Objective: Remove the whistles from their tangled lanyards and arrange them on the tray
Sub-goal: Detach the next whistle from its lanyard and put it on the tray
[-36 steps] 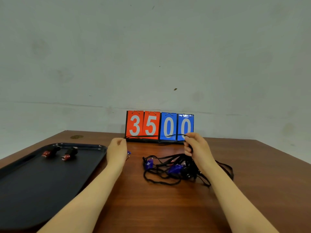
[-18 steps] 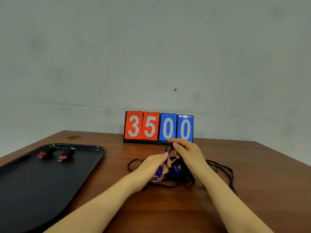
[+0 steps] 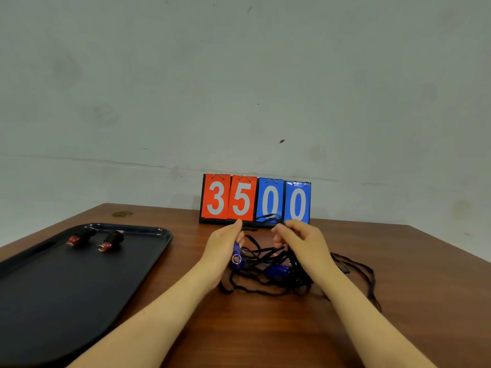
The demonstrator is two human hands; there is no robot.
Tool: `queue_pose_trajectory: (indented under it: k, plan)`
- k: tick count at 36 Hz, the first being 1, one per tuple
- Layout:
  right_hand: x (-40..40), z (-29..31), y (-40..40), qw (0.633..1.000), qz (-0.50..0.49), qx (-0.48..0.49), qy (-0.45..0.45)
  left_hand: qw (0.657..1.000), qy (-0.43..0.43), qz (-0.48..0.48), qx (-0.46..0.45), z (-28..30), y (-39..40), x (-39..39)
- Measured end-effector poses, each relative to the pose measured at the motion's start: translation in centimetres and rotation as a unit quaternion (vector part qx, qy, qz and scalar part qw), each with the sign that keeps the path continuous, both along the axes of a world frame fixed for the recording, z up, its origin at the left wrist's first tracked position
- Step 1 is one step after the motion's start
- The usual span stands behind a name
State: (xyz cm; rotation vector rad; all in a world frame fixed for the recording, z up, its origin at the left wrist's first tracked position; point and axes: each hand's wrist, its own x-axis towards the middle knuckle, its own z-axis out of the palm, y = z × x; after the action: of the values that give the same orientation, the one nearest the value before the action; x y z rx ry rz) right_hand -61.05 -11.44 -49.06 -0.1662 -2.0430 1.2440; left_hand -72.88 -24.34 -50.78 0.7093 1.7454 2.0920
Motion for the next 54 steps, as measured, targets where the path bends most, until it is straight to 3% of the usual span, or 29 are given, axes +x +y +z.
queue_pose_trajectory:
  k: [3, 6, 8, 10, 12, 15, 18, 21, 25, 29, 32, 35, 38, 41, 43, 45, 49, 54]
  plan:
    - [0.1, 0.5, 0.7, 0.991, -0.020, -0.129, 0.039, 1.000, -0.002, 0.017, -0.015, 0.0, -0.1, -0.7]
    - [0.1, 0.5, 1.7, 0.985, -0.084, -0.146, 0.039, 0.999, 0.001, 0.029, -0.012, 0.0, -0.3, -1.2]
    - [-0.2, 0.0, 2.3, 0.986, -0.154, -0.055, -0.029, 0.999, 0.018, 0.023, -0.020, 0.0, -0.3, -1.1]
    - [-0.5, -0.7, 2.5, 0.963, -0.230, 0.080, -0.114, 0.999, 0.027, 0.007, -0.020, 0.1, -0.2, -0.7]
    - [-0.6, -1.0, 2.2, 0.946, -0.259, 0.152, -0.120, 0.999, 0.048, -0.010, -0.023, 0.2, -0.1, -0.2]
    - [-0.4, -0.5, 1.3, 0.969, -0.201, 0.142, -0.024, 0.991, 0.115, -0.035, -0.051, 0.2, 0.2, 0.6]
    - [-0.5, -0.2, 0.1, 0.994, -0.075, 0.060, -0.050, 0.979, 0.182, -0.051, -0.076, -0.1, 0.3, 1.2]
    - [-0.6, -0.3, -0.2, 0.995, -0.002, 0.021, -0.097, 0.970, 0.215, -0.050, -0.099, -0.2, 0.3, 1.5]
    - [-0.3, 0.0, -0.1, 0.985, 0.103, -0.129, -0.054, 0.966, 0.226, -0.047, -0.119, -0.1, 0.2, 1.6]
    - [-0.3, 0.3, 0.8, 0.970, 0.064, -0.233, -0.011, 0.981, 0.163, -0.038, -0.093, 0.3, 0.3, 1.4]
    - [-0.2, 0.1, 1.9, 0.974, -0.038, -0.225, -0.004, 0.997, 0.043, -0.003, -0.062, 1.0, 0.2, 0.9]
    - [-0.4, -0.4, 3.0, 0.980, -0.157, -0.121, -0.017, 0.997, -0.074, 0.002, 0.008, 1.5, -0.5, 0.4]
    - [-0.7, -1.1, 3.5, 0.975, -0.214, -0.025, -0.050, 0.987, -0.143, -0.002, 0.074, 1.9, -1.1, 0.1]
    - [-0.6, -1.5, 3.3, 0.946, -0.292, 0.088, -0.106, 0.983, -0.158, 0.009, 0.090, 2.4, -1.2, 0.1]
    - [-0.5, -1.3, 2.7, 0.928, -0.323, 0.159, -0.093, 0.982, -0.160, 0.023, 0.094, 2.7, -1.1, 0.1]
    - [-0.5, -1.0, 1.7, 0.939, -0.287, 0.179, -0.062, 0.984, -0.155, 0.032, 0.086, 3.1, -0.9, 0.3]
    - [-1.3, -1.4, -1.8, 0.987, -0.087, 0.120, -0.064, 0.991, -0.098, 0.007, 0.092, 3.3, -1.1, 0.3]
    - [-2.5, -2.5, -4.1, 0.984, 0.020, 0.122, -0.126, 0.997, -0.017, -0.019, 0.078, 3.1, -1.5, 0.2]
